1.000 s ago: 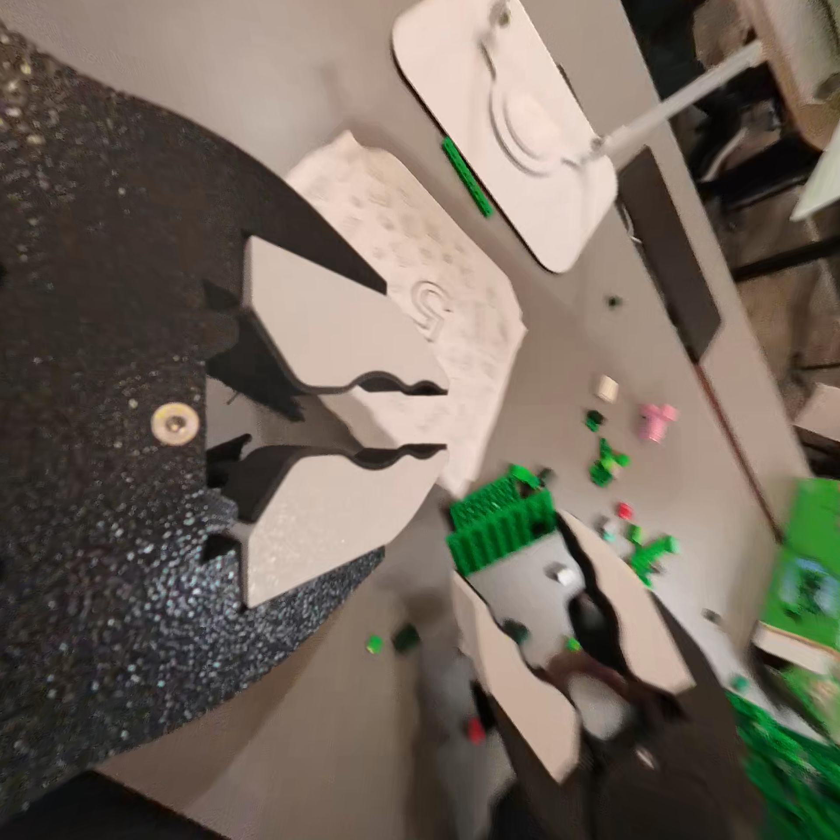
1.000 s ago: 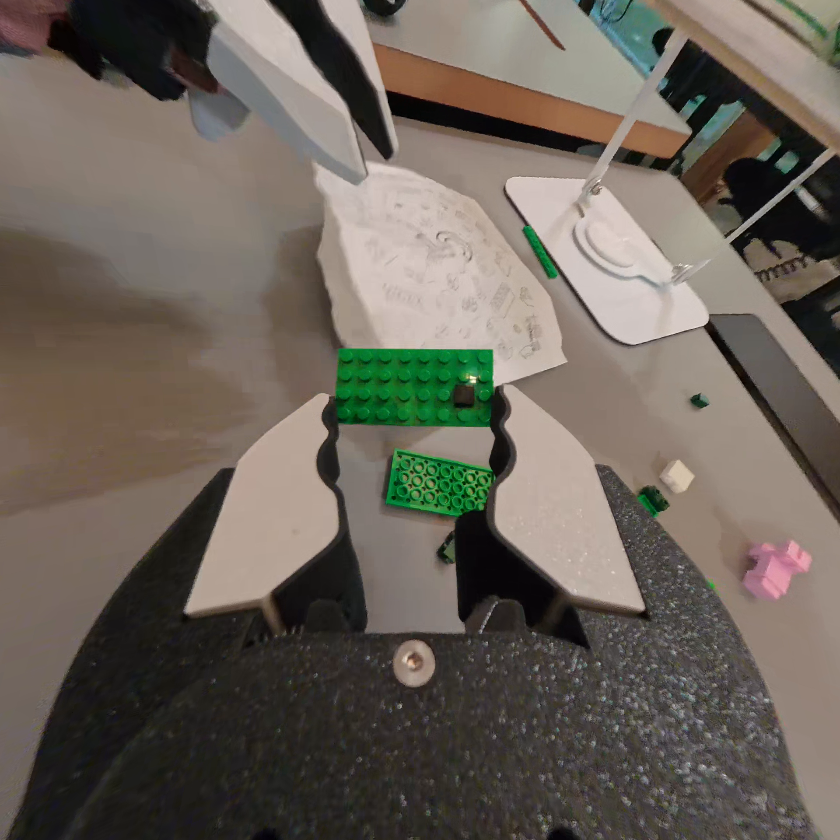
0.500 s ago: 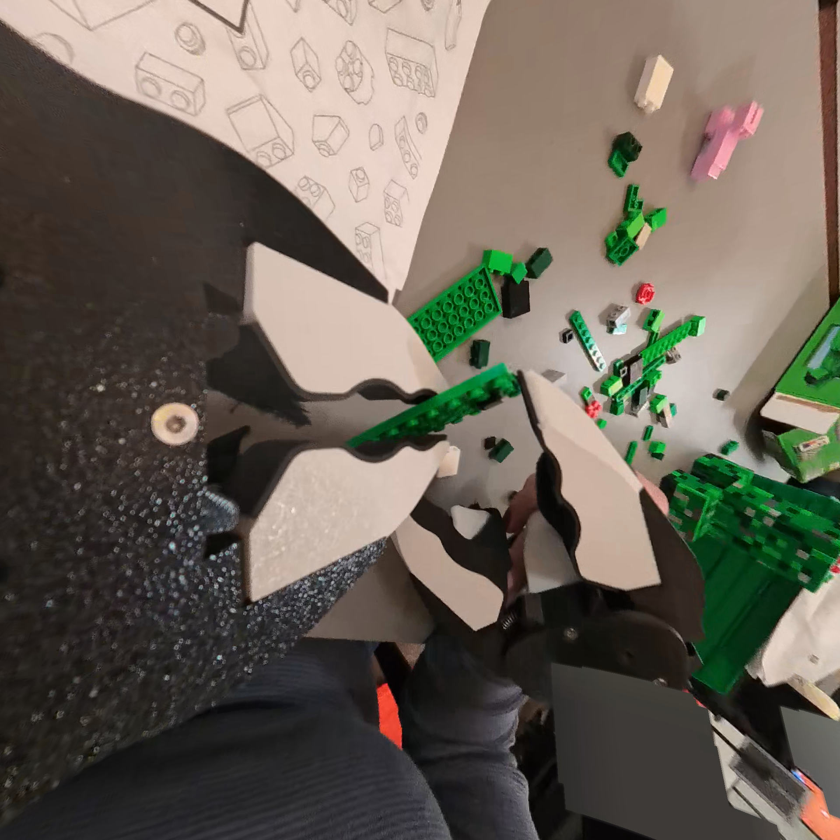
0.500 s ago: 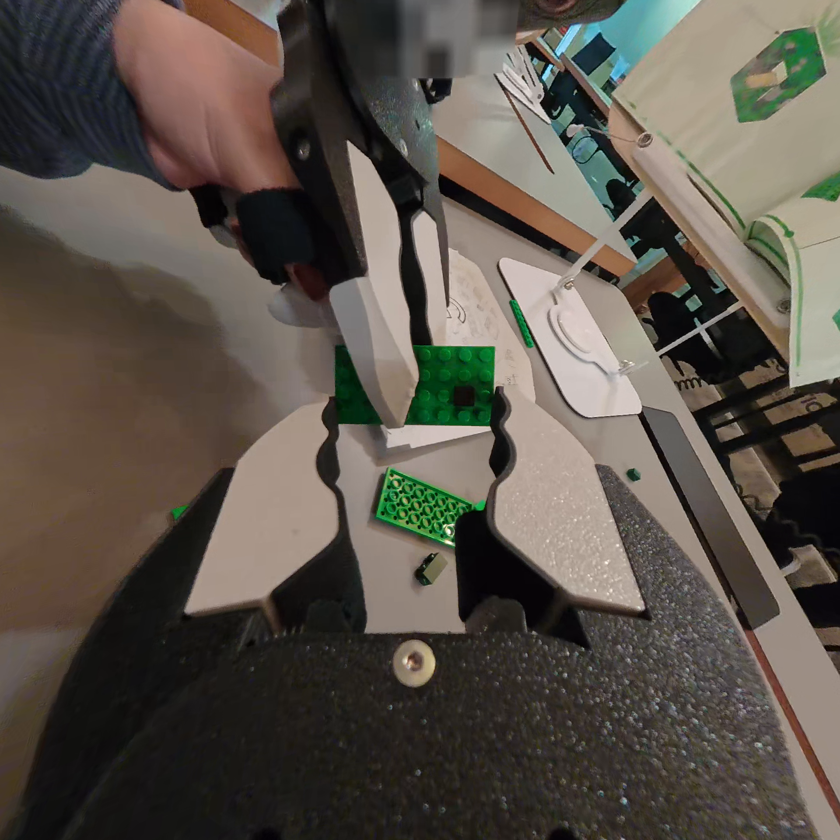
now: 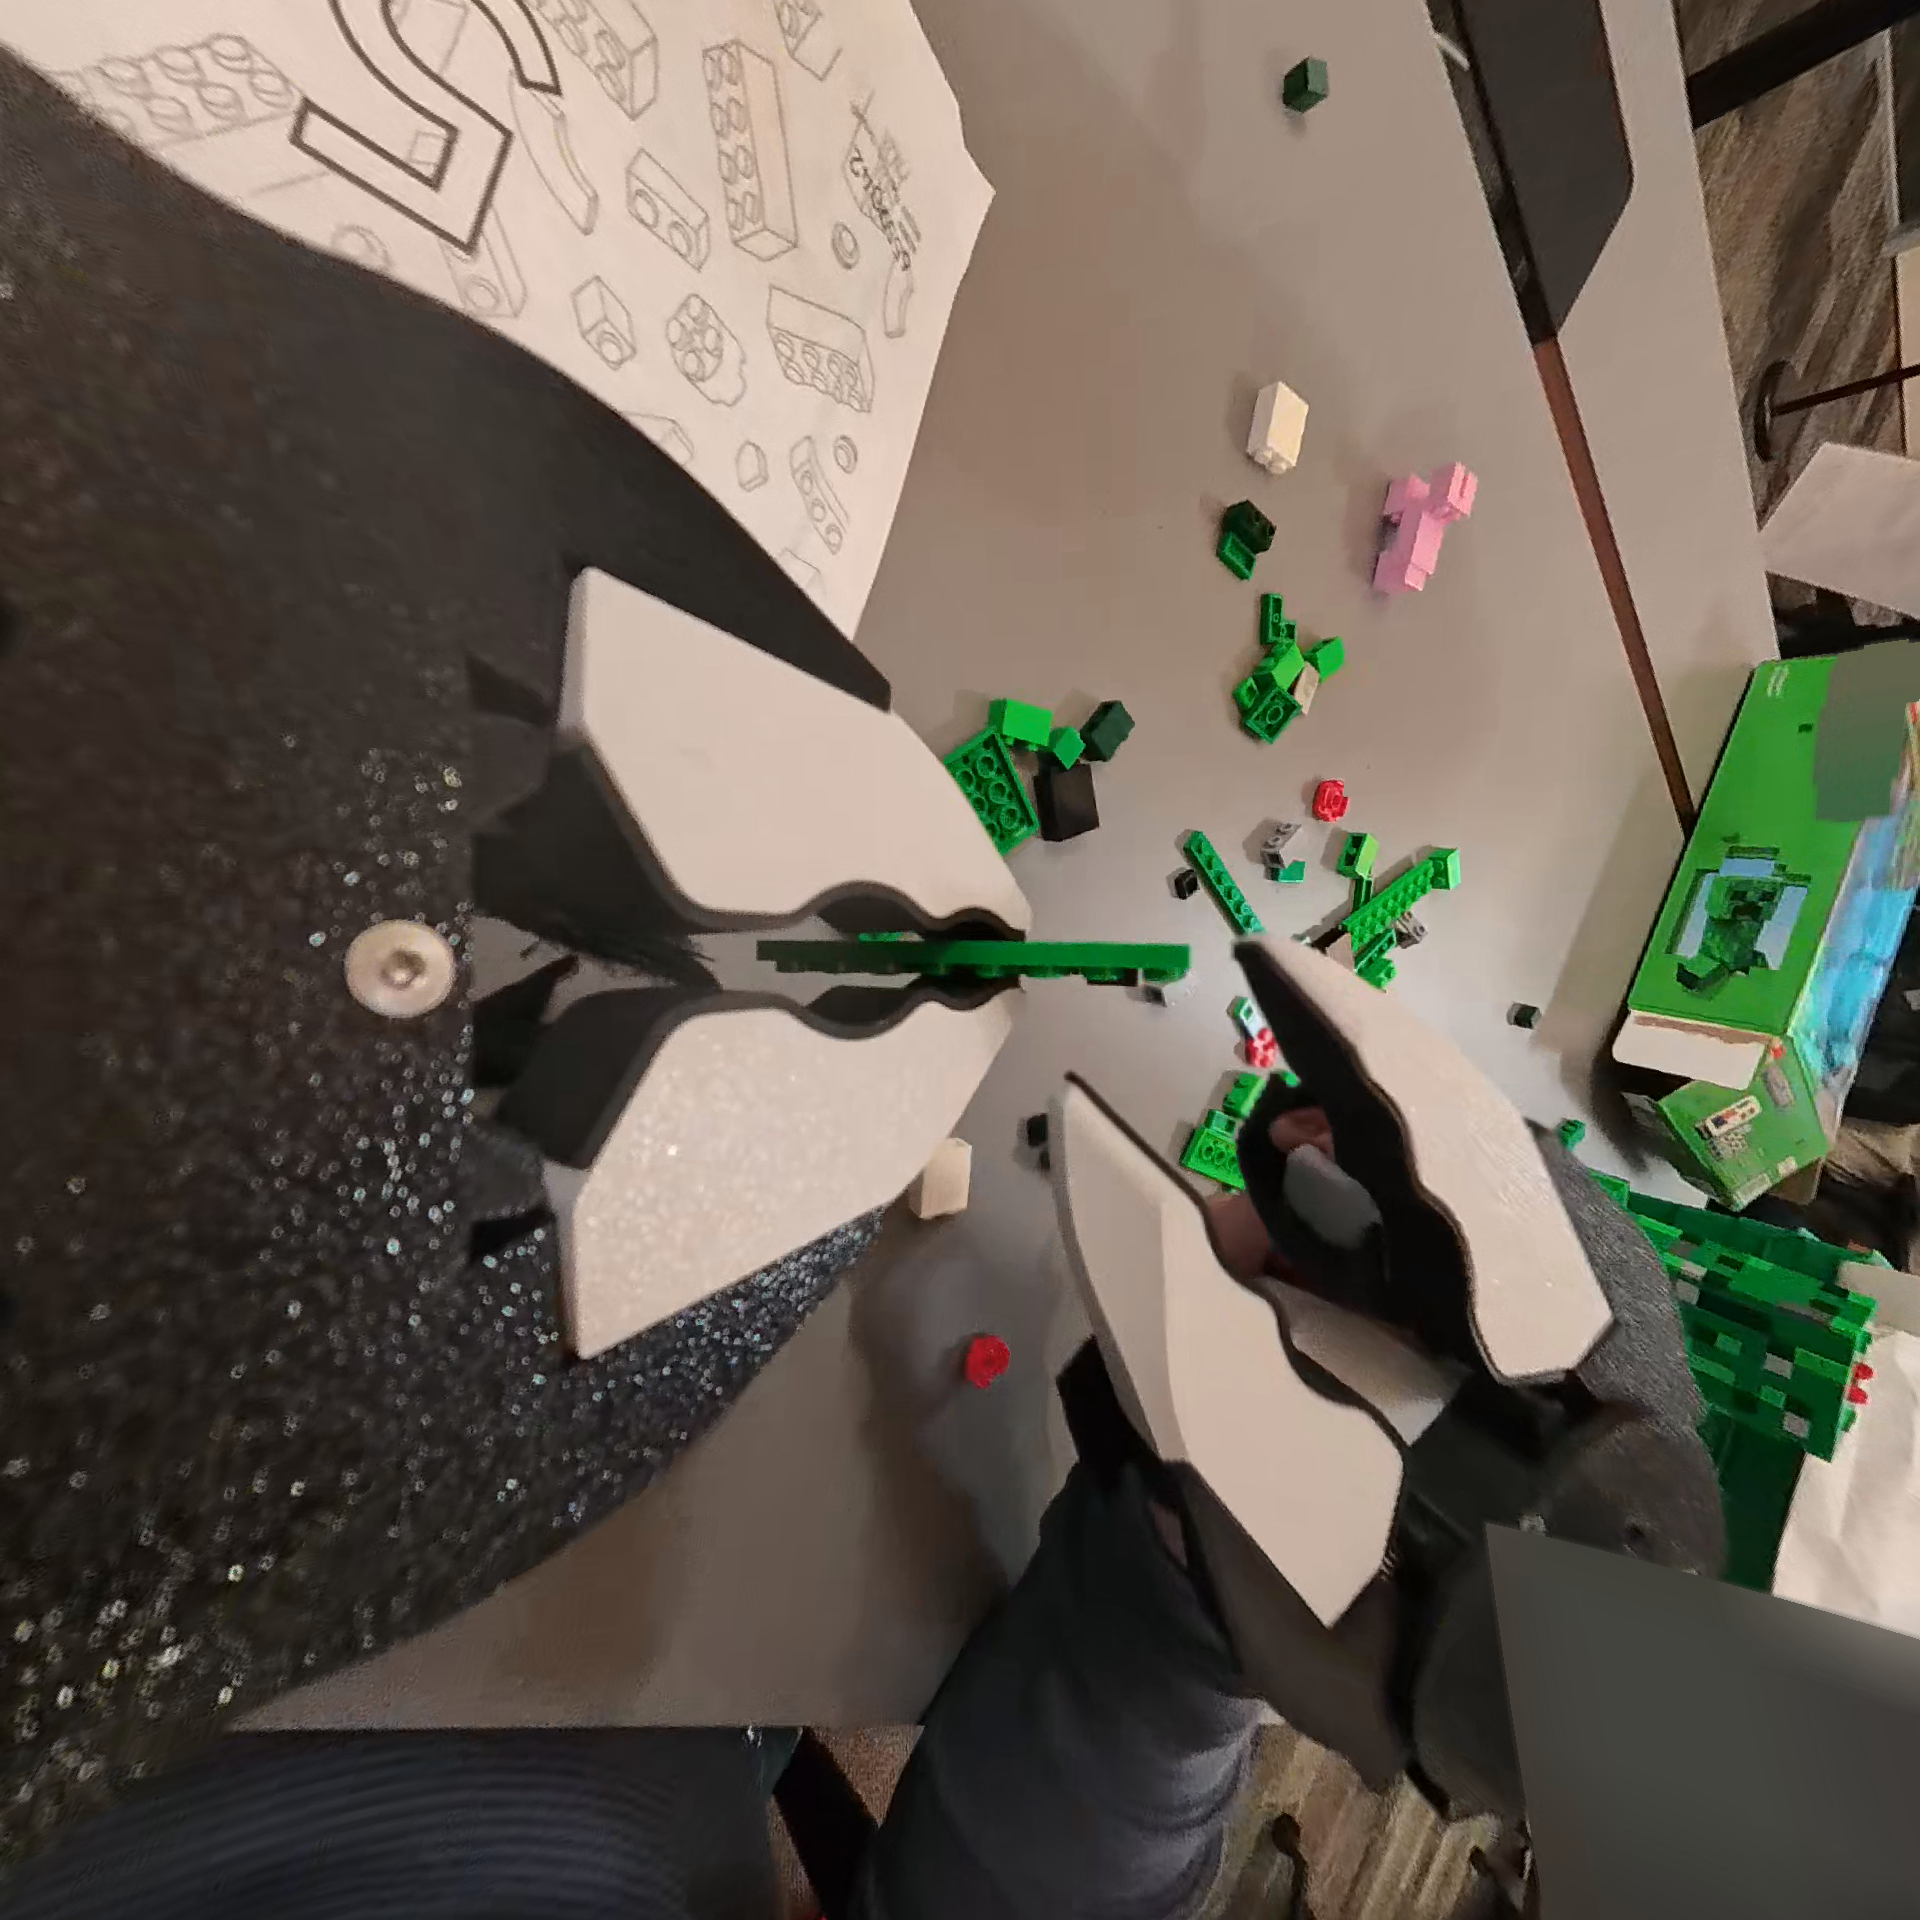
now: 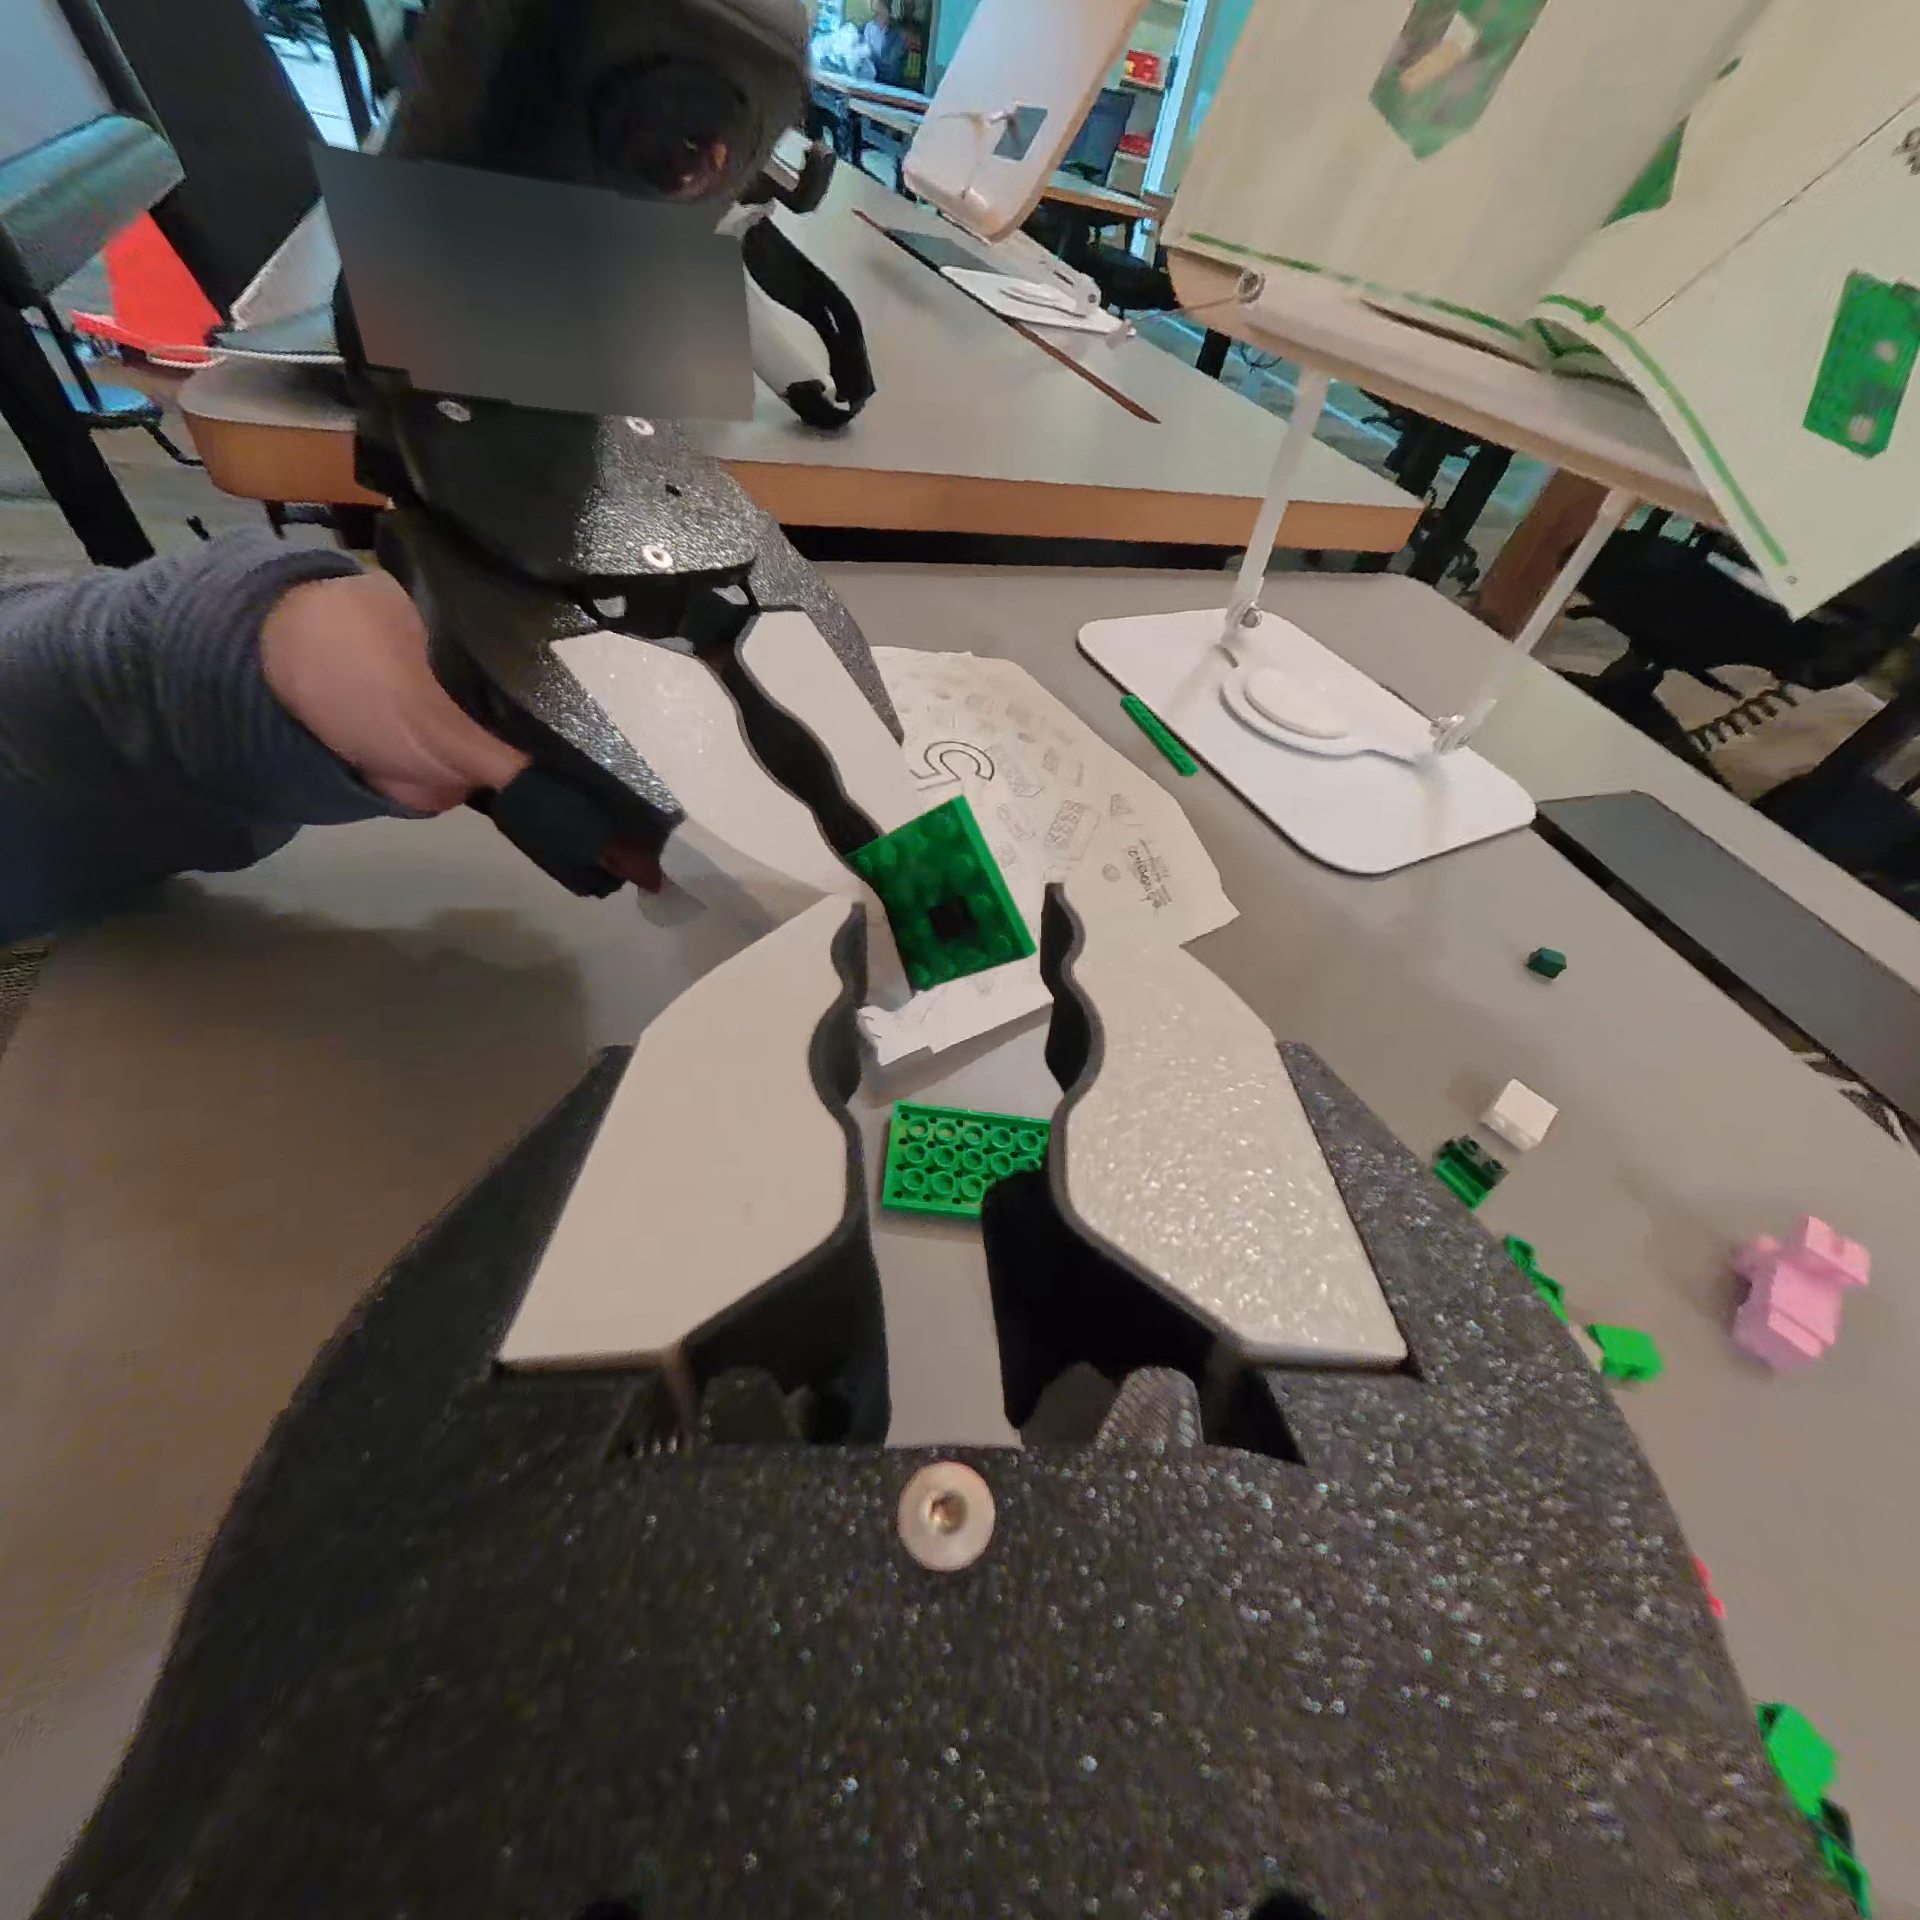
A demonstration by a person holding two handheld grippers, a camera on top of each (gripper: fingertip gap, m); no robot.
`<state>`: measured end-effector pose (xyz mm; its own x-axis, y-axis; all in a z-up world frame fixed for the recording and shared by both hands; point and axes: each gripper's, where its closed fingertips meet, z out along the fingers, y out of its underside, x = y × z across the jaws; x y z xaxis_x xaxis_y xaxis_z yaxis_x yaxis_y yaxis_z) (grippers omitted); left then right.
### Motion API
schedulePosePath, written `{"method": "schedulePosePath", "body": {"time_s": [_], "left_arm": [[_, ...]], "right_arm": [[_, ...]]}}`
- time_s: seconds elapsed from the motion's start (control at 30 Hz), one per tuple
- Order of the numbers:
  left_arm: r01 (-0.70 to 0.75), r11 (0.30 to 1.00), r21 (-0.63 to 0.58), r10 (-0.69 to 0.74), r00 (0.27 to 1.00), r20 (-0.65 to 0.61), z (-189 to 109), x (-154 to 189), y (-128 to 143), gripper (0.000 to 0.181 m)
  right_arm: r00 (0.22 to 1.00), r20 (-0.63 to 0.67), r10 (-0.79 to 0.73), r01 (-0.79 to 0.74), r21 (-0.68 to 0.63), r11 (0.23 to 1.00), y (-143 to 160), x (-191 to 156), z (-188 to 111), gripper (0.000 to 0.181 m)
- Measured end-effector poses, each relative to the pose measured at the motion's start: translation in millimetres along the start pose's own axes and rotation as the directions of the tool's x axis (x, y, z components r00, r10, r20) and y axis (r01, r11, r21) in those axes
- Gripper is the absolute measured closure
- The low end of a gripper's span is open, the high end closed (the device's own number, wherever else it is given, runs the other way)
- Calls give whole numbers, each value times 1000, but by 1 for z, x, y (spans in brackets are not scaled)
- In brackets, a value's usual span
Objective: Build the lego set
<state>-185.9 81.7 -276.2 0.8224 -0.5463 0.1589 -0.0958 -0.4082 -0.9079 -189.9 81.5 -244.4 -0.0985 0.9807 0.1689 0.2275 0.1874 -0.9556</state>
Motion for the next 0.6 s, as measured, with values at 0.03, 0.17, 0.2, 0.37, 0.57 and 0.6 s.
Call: {"method": "schedulePosePath", "body": {"time_s": [0.03, 0.17, 0.2, 0.37, 0.57, 0.6], "left_arm": [[4, 1000, 3, -4, 1000, -4, 1, 1, -1, 177], [18, 1000, 15, -18, 1000, -8, 4, 4, -4, 177], [21, 1000, 16, -21, 1000, -7, 4, 4, -5, 177], [58, 998, 11, -58, 998, -4, 7, 3, -5, 177], [76, 997, 6, -76, 996, 48, 9, 0, -5, 177], [89, 996, 10, -90, 995, 53, 9, -1, -6, 177]], "right_arm": [[1000, -12, 3, -3, -14, 1000, 2, 2, 1, 149], [997, -78, -25, 21, -47, 999, 8, 10, 1, 160], [996, -80, -29, 25, -46, 999, 7, 10, 1, 161], [994, -100, -48, 43, -50, 998, 8, 11, 2, 161], [991, -132, -24, 18, -47, 999, 10, 15, 3, 160], [990, -143, -16, 10, -42, 999, 10, 17, 3, 160]]}}
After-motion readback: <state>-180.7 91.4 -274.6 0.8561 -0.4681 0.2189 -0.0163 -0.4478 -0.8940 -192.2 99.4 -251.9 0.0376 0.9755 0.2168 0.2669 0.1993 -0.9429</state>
